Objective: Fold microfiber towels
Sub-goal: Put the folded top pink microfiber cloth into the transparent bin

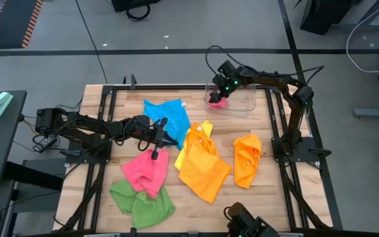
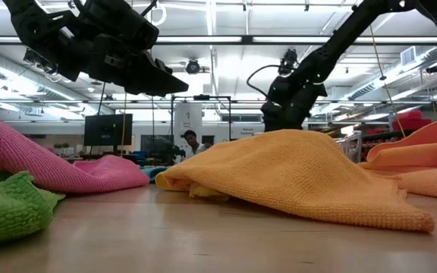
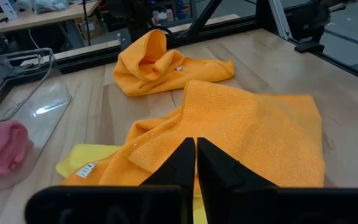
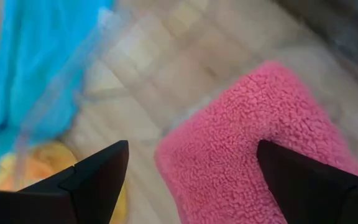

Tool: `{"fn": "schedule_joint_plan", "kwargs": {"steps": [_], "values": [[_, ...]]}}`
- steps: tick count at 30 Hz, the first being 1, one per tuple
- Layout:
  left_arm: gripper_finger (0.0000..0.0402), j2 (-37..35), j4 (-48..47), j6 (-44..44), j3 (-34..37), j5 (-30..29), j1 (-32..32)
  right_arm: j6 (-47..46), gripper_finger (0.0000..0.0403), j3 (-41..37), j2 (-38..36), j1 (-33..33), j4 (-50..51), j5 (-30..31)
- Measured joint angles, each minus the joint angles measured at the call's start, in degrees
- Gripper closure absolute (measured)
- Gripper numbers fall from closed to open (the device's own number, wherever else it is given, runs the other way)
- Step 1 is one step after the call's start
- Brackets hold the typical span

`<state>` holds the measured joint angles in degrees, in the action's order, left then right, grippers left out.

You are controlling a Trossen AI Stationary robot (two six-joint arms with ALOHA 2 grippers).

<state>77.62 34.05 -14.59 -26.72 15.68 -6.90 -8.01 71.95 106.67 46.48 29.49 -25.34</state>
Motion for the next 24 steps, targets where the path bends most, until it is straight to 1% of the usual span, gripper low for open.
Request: {"fn": "schedule_joint_plan", "kwargs": {"steps": [2,6,11,14,18,24], "values": [[0.0384,0.0,0.05,-0.04,0.0,-0.01,0.0,-0.22,0.0038,-0.71,-0.06,-0.47,-0.11,-0.03],[0.0389,0.0,0.02,-1.03,0.0,-0.02,0.0,-3.67,0.0038,-1.02,-0.06,-0.72,-1.12,3.23],[0.038,0.0,-0.08,-1.03,0.0,-0.02,0.0,-6.96,0.0038,-1.04,-0.06,-0.49,-1.72,6.79],[0.0375,0.0,-0.25,-1.03,0.0,-0.02,0.0,-7.04,0.0038,-0.47,-0.06,-0.51,-1.29,6.99],[0.038,0.0,-0.5,-1.01,0.0,-0.02,0.0,-7.04,0.0038,1.18,-0.06,-0.55,-0.7,6.91],[0.0389,0.0,-0.69,-1.01,0.0,-0.02,0.0,-5.06,0.0038,4.4,-0.2,-0.01,3.71,6.88]]}}
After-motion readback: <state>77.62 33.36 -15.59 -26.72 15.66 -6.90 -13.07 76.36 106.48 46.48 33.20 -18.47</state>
